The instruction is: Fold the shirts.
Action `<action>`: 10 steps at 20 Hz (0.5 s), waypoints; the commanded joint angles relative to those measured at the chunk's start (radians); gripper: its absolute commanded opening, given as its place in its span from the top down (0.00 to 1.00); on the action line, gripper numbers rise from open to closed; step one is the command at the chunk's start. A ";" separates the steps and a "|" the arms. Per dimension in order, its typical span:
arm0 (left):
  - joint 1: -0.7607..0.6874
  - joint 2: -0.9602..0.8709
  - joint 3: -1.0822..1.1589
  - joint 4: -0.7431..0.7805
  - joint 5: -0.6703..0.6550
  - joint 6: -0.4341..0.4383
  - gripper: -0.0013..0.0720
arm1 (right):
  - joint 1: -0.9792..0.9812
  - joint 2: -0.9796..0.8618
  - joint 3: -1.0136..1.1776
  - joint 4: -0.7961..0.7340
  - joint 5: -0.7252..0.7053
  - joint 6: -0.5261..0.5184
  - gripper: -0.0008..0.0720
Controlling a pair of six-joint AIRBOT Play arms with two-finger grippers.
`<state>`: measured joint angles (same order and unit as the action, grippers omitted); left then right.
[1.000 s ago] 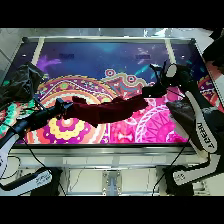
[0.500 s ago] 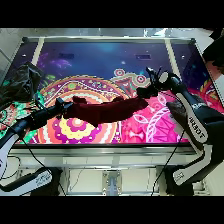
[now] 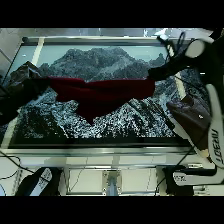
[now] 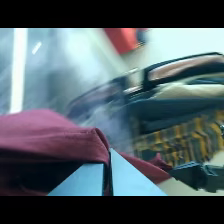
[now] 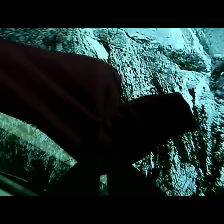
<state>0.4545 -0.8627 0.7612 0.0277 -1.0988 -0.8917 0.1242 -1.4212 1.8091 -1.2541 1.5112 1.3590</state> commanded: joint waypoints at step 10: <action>0.142 0.465 0.337 0.378 0.038 -0.147 0.97 | 0.243 0.525 0.263 -0.087 0.034 0.103 0.97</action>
<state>0.5846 -0.4400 1.0336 0.1310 -1.1568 -0.9382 0.3374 -0.9558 2.0567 -1.2407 1.5845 1.4452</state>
